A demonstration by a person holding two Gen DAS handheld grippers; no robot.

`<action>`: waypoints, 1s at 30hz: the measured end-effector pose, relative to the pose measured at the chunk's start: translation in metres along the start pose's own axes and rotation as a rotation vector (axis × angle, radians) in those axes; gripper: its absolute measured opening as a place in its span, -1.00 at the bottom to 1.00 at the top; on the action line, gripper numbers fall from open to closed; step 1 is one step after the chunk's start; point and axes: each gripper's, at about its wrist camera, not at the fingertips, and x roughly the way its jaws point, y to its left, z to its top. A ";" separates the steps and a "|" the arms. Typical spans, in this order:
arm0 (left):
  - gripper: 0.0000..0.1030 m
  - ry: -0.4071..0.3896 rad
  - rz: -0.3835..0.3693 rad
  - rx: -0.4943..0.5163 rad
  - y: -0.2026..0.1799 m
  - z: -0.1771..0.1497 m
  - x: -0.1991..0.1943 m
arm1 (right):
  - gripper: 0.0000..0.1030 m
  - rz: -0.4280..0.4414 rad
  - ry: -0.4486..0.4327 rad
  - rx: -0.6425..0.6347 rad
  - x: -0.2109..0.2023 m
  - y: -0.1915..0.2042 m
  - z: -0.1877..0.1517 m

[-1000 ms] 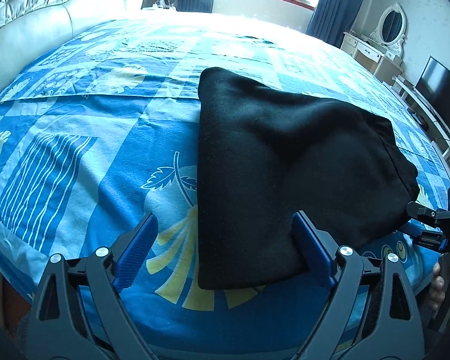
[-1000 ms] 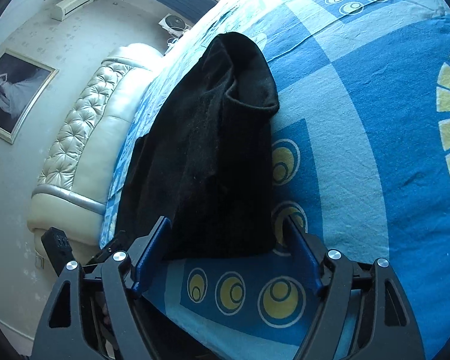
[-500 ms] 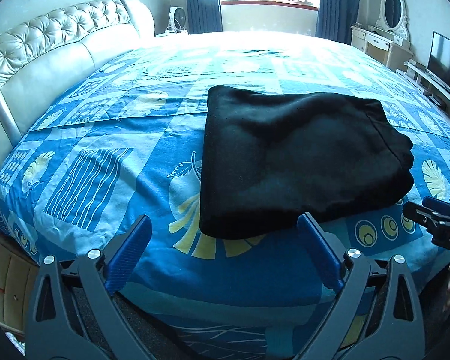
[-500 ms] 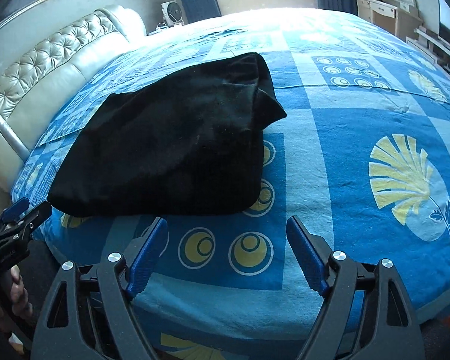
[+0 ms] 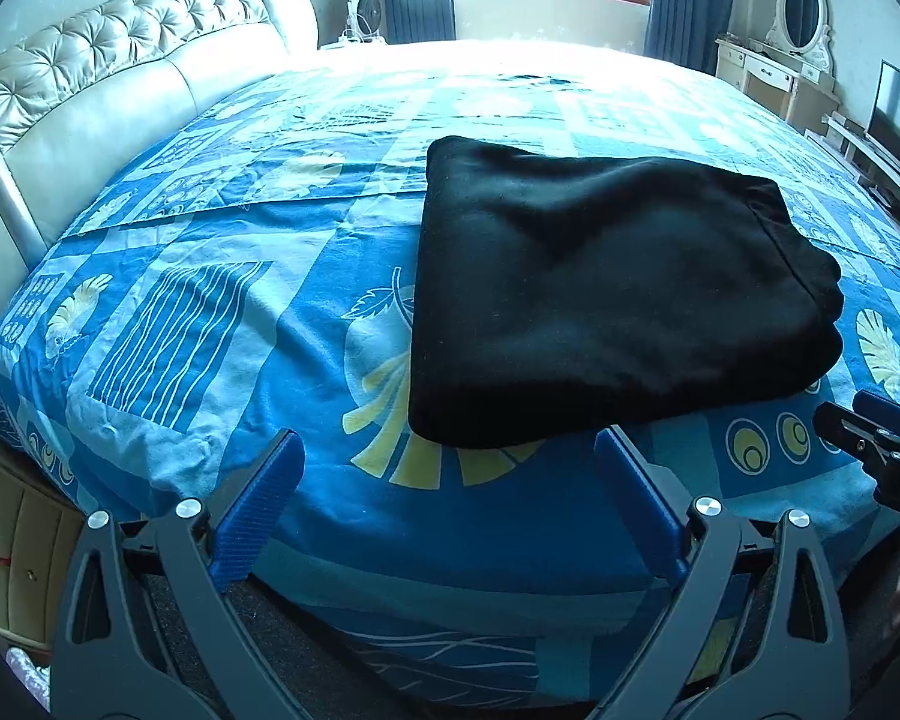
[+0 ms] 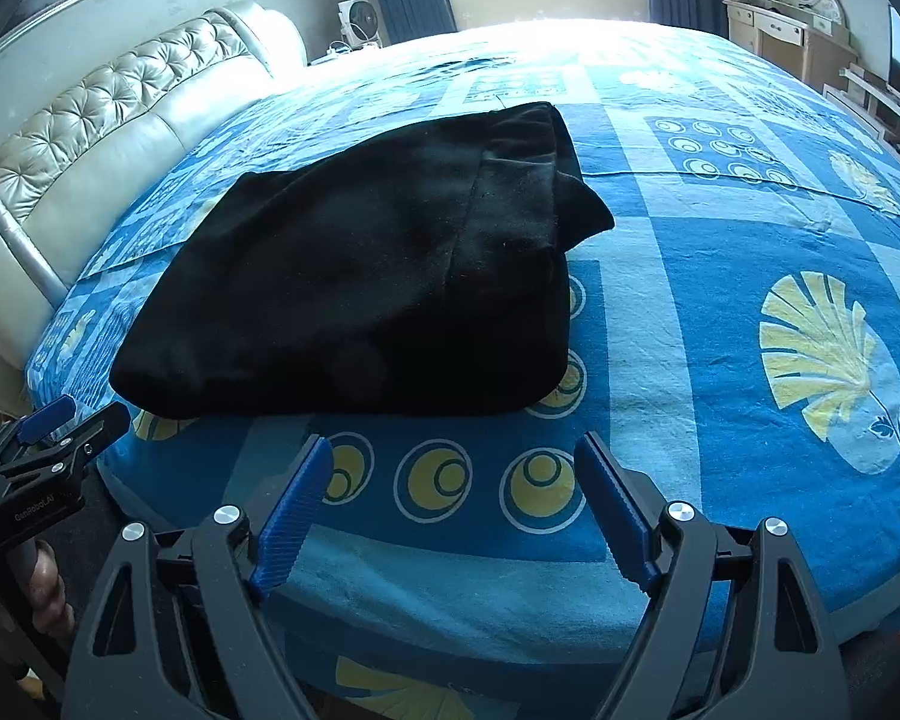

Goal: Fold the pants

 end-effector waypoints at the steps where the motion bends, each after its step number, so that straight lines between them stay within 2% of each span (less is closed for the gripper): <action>1: 0.89 -0.001 -0.002 -0.003 0.000 0.000 -0.001 | 0.58 -0.003 0.001 0.000 0.001 0.000 0.000; 7: 0.89 0.049 -0.045 -0.008 0.000 -0.001 0.003 | 0.58 -0.013 0.006 0.000 0.003 0.001 -0.004; 10: 0.89 0.029 -0.023 0.009 -0.003 -0.001 0.000 | 0.58 -0.013 0.007 0.001 0.003 0.001 -0.004; 15: 0.89 0.002 -0.029 0.005 -0.004 0.001 -0.006 | 0.58 -0.012 0.010 0.005 0.004 0.000 -0.004; 30: 0.89 0.027 -0.025 -0.013 -0.001 0.001 -0.003 | 0.58 -0.004 0.030 0.001 0.007 0.003 -0.007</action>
